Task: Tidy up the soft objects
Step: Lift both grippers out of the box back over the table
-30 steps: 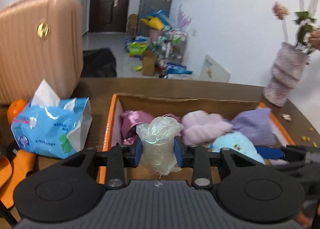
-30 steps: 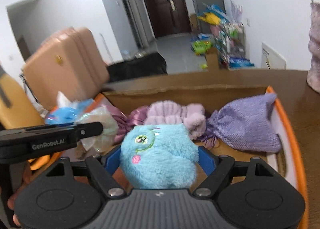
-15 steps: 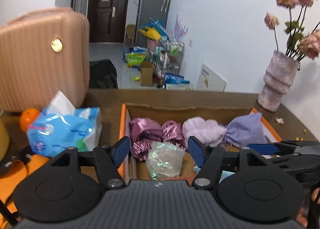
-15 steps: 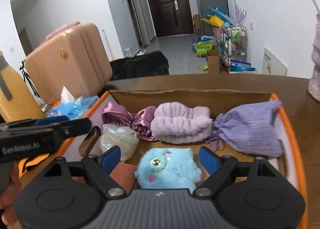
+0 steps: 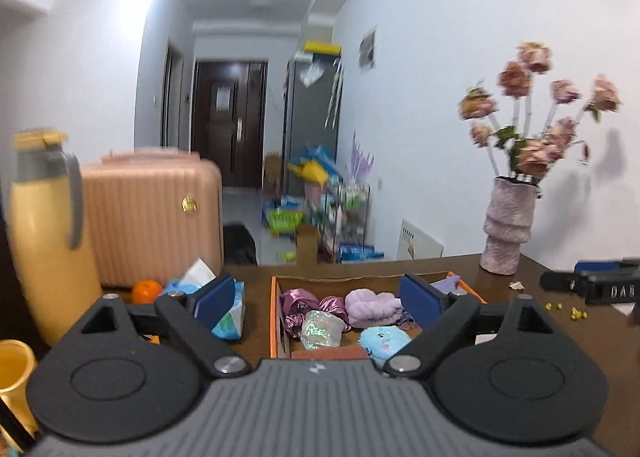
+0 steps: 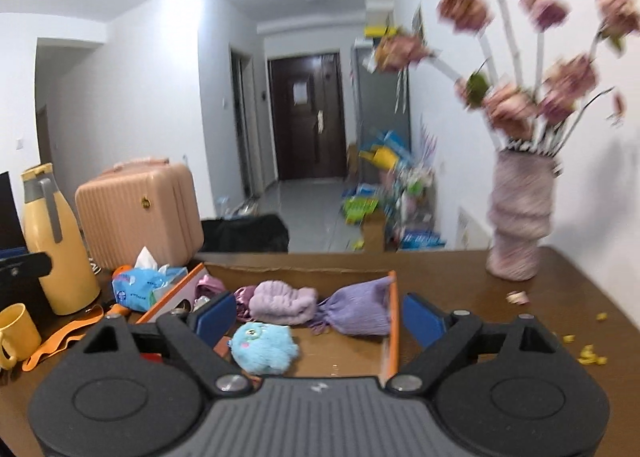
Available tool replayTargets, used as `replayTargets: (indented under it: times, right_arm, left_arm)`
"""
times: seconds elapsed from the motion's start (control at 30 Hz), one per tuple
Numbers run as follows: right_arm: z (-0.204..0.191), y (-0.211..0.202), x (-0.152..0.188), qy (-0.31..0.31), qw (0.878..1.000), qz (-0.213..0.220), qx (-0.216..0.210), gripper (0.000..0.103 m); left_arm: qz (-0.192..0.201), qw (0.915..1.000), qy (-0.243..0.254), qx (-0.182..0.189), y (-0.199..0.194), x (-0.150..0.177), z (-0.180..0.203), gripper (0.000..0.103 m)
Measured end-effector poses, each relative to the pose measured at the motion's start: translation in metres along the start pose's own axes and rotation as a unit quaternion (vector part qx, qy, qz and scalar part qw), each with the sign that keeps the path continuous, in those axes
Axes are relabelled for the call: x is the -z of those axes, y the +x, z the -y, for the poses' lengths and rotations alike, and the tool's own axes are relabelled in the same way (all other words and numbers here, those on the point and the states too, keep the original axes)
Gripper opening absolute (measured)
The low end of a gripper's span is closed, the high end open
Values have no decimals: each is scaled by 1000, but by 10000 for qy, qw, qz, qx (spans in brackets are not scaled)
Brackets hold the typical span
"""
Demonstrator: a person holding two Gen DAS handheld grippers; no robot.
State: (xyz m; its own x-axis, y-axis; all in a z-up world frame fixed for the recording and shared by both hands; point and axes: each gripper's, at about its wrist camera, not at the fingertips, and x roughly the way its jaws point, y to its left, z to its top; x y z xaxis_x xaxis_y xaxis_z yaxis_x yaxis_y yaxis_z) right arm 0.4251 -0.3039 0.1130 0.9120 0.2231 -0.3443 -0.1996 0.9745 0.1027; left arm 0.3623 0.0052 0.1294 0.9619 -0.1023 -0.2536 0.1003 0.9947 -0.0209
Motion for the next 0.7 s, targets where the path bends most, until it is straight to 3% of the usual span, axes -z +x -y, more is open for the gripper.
replayTargets:
  times: [0.17,0.33,0.53,0.7]
  right_arm:
    - [-7,-46,20,-167,9994,300,40,93]
    - [-19,-90,66,-263,9990,361,-68,94]
    - [-20,-138,134,200,9993,267,-158,97]
    - [-14,-153,171,363,9993,-24,112,97]
  left_arm:
    - [152,9998,160,-10,-47,23,23,94]
    - [105,9985,476,241,-88,64,43,98]
    - [-639,9937,409,826,-119,114,59,98]
    - [-1099,9879,-369,1030,-118,132,48,97]
